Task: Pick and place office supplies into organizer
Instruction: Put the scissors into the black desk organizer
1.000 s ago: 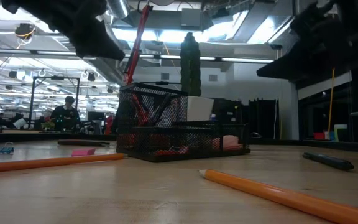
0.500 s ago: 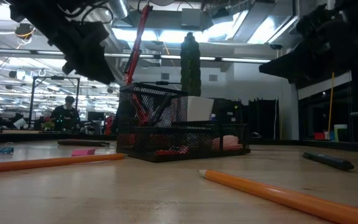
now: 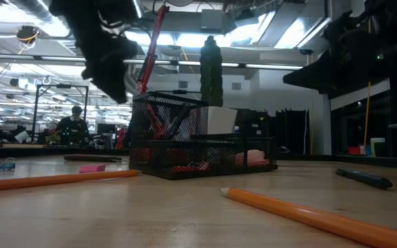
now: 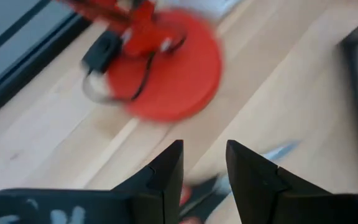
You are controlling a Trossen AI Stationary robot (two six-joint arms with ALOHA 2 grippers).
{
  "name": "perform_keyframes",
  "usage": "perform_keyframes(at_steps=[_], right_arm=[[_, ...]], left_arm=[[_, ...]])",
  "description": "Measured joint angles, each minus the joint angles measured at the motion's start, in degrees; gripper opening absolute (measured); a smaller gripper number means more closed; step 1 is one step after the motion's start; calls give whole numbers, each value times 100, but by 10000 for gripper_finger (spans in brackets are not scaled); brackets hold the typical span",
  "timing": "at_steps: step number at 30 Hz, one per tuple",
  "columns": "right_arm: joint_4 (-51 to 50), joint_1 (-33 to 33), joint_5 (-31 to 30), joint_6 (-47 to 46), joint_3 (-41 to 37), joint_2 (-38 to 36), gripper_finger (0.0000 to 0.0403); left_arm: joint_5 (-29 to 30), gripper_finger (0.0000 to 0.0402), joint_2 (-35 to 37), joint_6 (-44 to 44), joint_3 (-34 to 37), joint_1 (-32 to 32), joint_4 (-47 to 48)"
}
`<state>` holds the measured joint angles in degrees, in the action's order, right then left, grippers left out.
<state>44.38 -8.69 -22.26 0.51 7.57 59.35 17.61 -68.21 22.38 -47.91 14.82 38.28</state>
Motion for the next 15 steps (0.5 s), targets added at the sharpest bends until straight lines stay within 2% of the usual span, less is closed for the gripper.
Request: perform_keyframes(at_steps=[4,15], right_arm=[[0,35,0,-5,0,1,18],[-40,33,2,4,4,2,20]], left_arm=[[54,116,-429,340,-389,139,1004],[-294,116,-1095,-110,-392,764,1377]])
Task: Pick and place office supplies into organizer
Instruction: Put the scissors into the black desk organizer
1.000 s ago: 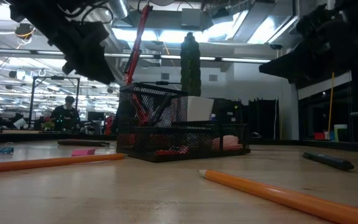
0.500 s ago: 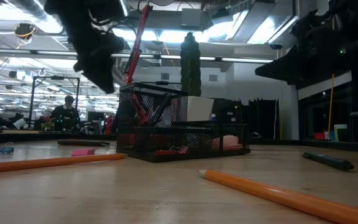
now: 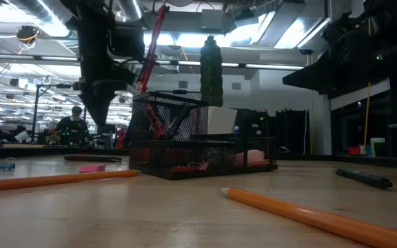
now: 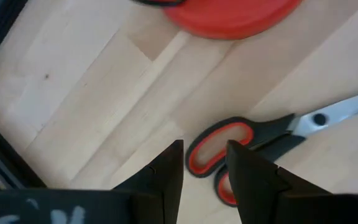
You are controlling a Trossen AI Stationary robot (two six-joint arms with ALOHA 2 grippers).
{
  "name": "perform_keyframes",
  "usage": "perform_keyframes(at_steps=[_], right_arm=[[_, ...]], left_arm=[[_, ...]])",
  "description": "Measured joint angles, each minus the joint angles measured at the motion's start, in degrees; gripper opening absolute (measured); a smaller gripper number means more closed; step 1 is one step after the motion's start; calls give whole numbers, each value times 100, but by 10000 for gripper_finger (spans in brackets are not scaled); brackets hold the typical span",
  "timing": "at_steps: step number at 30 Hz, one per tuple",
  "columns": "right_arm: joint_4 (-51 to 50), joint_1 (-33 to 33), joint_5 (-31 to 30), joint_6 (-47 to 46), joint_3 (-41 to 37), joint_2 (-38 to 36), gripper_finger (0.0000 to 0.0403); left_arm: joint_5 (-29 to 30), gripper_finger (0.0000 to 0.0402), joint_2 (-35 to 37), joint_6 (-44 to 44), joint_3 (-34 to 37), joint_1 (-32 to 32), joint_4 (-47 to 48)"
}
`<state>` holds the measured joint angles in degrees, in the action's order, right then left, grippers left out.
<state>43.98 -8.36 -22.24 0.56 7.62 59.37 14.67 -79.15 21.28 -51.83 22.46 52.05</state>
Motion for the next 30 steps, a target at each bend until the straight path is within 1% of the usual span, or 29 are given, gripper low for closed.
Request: perform_keyframes(at_steps=[4,7,12,15,22,30], right_arm=[[-83,0,0,0,0,0,20],[-166,0,0,-2,2,0,20],[-231,0,0,-2,2,2,20],[-231,0,0,2,2,2,20],[-229,0,0,0,2,2,20],[-229,0,0,-2,2,2,20]], left_arm=[[-231,116,-27,-227,155,305,45],[-246,116,-24,-255,371,441,-38],[-600,116,-24,-260,822,583,-484],[-705,116,-27,-322,992,621,-657],[-699,116,-24,-497,1022,623,-799],[-641,116,-71,-491,1022,621,-1017]])
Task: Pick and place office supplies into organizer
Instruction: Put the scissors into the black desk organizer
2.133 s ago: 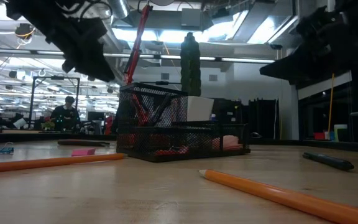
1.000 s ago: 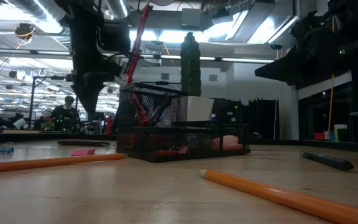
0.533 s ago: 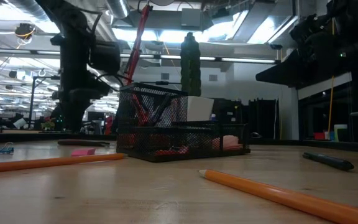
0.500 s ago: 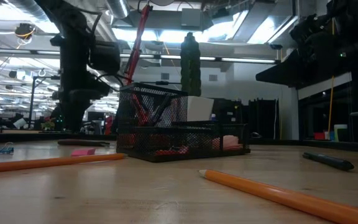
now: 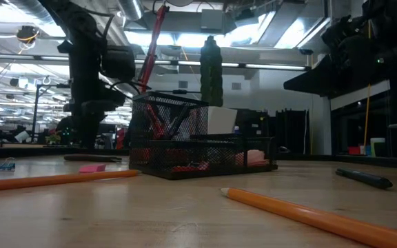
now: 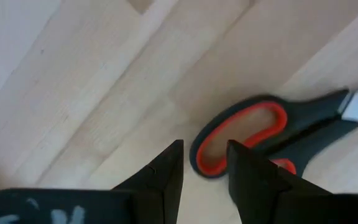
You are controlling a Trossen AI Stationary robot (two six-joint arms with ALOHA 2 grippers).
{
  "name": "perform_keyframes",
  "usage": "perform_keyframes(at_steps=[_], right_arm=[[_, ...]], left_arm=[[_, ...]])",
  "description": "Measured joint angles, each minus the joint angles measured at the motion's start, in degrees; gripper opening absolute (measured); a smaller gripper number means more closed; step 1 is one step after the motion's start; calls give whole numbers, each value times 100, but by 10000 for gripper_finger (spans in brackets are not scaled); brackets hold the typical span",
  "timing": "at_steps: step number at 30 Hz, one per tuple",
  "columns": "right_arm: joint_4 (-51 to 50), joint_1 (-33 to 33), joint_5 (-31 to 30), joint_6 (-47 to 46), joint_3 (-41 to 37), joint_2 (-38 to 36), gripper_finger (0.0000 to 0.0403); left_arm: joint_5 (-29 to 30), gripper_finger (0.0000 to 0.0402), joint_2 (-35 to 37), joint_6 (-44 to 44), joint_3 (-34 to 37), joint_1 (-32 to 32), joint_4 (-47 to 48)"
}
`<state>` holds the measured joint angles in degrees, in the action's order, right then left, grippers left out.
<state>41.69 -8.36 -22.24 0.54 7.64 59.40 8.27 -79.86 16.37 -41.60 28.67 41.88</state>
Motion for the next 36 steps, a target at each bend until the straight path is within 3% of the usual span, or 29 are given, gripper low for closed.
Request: perform_keyframes(at_steps=[16,28,36], right_arm=[[2,0,-2,-2,0,0,20],[2,0,-2,-2,0,0,20],[2,0,-2,-2,0,0,20]], left_arm=[[-24,116,-868,-154,-25,31,-12],[-314,115,-902,-366,-13,48,48],[-388,55,-907,-527,-10,22,49]])
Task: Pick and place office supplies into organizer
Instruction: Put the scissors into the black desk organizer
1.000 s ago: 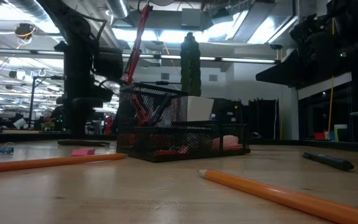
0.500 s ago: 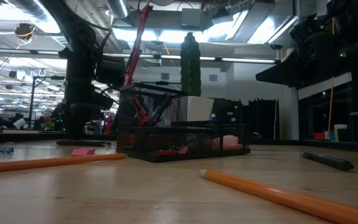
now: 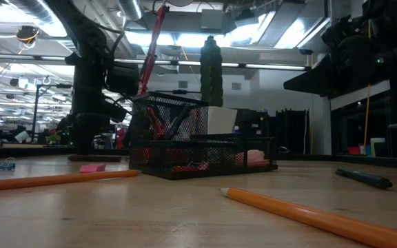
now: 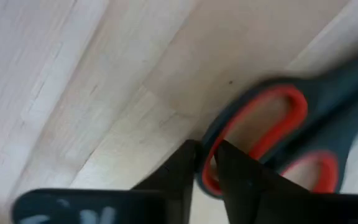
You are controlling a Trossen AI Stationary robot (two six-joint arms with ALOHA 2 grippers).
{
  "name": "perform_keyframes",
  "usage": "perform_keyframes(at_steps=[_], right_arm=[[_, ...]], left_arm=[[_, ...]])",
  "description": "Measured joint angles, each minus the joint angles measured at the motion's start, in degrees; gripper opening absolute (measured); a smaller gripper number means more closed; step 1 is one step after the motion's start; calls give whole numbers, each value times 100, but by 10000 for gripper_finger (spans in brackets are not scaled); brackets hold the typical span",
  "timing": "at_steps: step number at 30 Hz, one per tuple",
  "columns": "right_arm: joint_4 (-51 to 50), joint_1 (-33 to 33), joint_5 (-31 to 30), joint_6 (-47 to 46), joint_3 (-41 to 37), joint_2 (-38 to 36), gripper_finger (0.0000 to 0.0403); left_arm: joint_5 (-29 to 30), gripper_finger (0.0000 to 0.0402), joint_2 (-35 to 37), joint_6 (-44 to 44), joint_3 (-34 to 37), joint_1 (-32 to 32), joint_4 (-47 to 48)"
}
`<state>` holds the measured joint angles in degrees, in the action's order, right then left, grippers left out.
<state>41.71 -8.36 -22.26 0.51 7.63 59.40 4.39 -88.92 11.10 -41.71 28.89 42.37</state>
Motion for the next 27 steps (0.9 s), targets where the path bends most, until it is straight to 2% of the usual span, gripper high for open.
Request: perform_keyframes(at_steps=[5,12,17,22,27], right_arm=[[0,0,-2,0,-2,0,20],[0,0,-2,7,-2,0,20],[0,0,-2,17,-2,0,20],[-1,0,-4,17,-2,0,20],[0,0,-2,20,-2,0,20]], left_arm=[[47,13,0,-133,1,-87,9],[192,14,-4,-262,4,-248,13],[527,12,41,-311,9,-393,13],[563,12,397,-387,54,-504,186],[952,12,986,-104,36,-614,644]])
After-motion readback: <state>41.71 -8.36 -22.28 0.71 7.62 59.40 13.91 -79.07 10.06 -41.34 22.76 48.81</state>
